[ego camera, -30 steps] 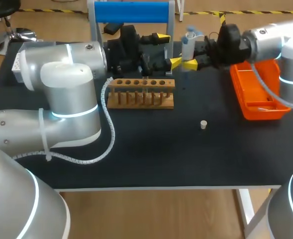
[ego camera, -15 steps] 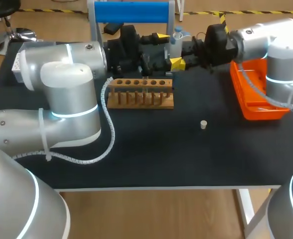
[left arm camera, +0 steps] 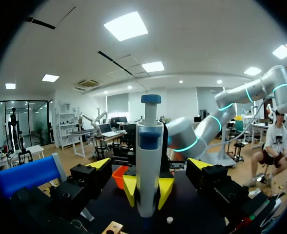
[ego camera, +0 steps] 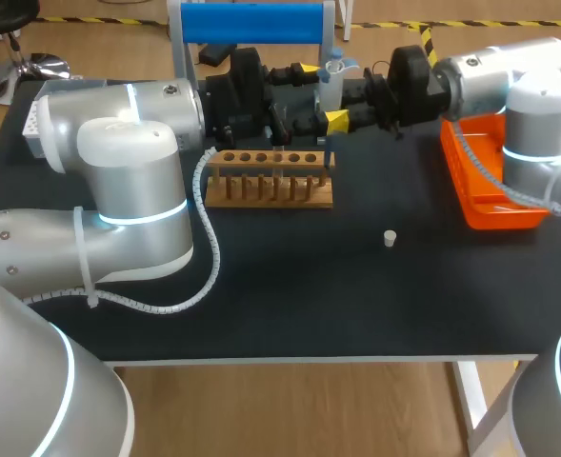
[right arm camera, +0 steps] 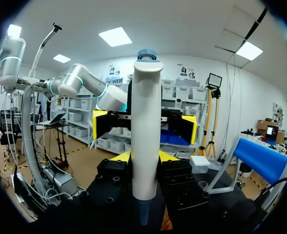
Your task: Invert the test tube, pick up the pipette, mount the tip to pipette, aspirate from beaker and dispense into the tube, eject the tip, return the pipette, and cap with the stopper.
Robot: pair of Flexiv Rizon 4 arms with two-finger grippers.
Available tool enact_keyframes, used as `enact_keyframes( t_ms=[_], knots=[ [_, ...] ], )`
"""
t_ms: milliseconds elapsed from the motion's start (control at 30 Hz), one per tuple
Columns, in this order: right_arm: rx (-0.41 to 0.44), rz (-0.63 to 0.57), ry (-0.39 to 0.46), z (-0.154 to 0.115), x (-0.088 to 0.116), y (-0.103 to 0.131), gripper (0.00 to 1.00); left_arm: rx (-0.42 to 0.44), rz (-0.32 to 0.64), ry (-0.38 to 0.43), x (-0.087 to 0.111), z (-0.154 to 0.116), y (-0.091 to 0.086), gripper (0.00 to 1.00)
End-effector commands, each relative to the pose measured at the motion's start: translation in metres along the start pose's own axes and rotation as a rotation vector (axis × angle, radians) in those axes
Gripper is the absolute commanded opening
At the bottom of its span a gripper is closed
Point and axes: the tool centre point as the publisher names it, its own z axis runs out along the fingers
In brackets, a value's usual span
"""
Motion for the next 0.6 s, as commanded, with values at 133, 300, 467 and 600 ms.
enact_keyframes(
  t_ms=[133, 300, 467, 600],
  knots=[
    [0.003, -0.003, -0.005, 0.0036, 0.0001, 0.0013, 0.00, 0.003, 0.001, -0.007, 0.0012, 0.0021, 0.0009, 1.00],
    [0.003, -0.006, -0.010, 0.0053, -0.0006, 0.0016, 0.00, 0.003, 0.001, -0.007, 0.0012, 0.0021, 0.0009, 0.32],
    [0.000, -0.002, -0.016, 0.0062, -0.0013, 0.0011, 0.00, 0.003, 0.001, -0.007, 0.0012, 0.0021, 0.0009, 0.00],
    [0.001, -0.002, -0.017, 0.0066, -0.0014, 0.0008, 0.00, 0.003, 0.001, -0.007, 0.0012, 0.0021, 0.0009, 0.00]
  ],
)
